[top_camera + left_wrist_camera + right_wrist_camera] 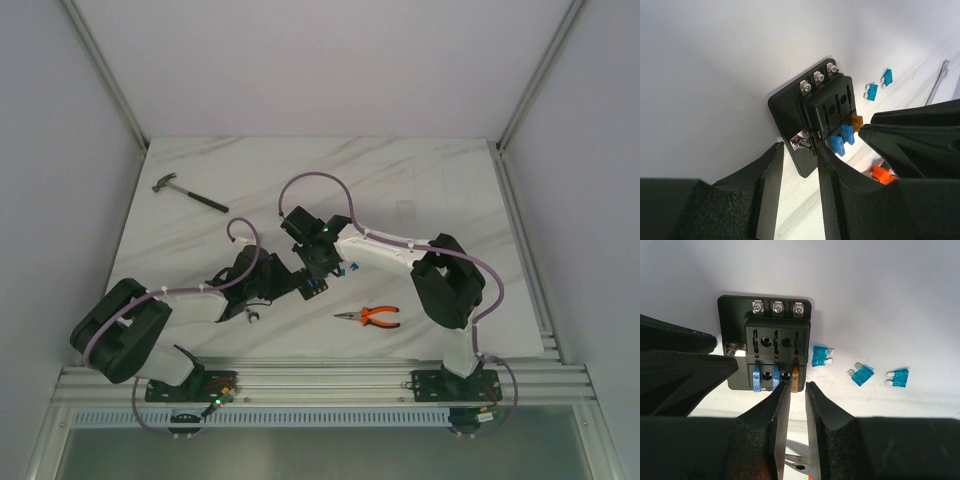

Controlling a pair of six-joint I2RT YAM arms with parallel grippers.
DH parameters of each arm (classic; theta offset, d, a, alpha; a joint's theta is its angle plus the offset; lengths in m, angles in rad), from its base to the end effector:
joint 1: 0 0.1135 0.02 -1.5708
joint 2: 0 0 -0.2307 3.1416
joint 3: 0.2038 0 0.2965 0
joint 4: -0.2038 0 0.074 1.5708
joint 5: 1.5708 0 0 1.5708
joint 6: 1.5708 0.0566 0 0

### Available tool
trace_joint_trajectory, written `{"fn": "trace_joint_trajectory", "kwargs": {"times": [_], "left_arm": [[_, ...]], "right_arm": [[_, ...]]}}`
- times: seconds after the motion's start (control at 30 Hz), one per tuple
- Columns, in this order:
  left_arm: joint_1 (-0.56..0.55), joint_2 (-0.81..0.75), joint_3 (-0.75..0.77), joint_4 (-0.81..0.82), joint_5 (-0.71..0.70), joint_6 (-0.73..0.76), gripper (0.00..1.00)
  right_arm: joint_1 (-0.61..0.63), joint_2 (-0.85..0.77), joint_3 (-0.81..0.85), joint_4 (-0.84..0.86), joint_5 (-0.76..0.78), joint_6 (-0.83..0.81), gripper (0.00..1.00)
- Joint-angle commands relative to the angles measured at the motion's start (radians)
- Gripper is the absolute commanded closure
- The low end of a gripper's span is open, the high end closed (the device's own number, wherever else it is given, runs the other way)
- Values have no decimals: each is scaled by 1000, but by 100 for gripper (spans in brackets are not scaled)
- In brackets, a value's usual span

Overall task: Snap on the fuse box
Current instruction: Install the fuse at the fuse box base.

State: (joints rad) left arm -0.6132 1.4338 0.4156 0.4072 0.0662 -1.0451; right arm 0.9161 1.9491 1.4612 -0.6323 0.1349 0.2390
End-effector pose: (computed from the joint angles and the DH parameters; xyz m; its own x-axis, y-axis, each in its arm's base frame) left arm 0.2422 -0.1751 0.0515 -0.7705 -0.5132 -0.3782 -0.0954 0.6794 -0.7275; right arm 0.2779 0.3495 0.1277 -0.7102 -0.5399 -0.4518 -0.5993 0.8004 -0.0145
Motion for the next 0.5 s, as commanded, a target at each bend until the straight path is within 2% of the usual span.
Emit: {"fn": "trace_joint_trajectory", "kwargs": {"times": [0.0, 0.47], "left_arm": [[-2, 5, 19, -54, -31, 30, 57], [-2, 29, 31, -56, -23, 37, 57]], "right_arm": [[-13, -12, -5, 2, -4, 6, 76], [-16, 28, -4, 18, -57, 3, 85]]}}
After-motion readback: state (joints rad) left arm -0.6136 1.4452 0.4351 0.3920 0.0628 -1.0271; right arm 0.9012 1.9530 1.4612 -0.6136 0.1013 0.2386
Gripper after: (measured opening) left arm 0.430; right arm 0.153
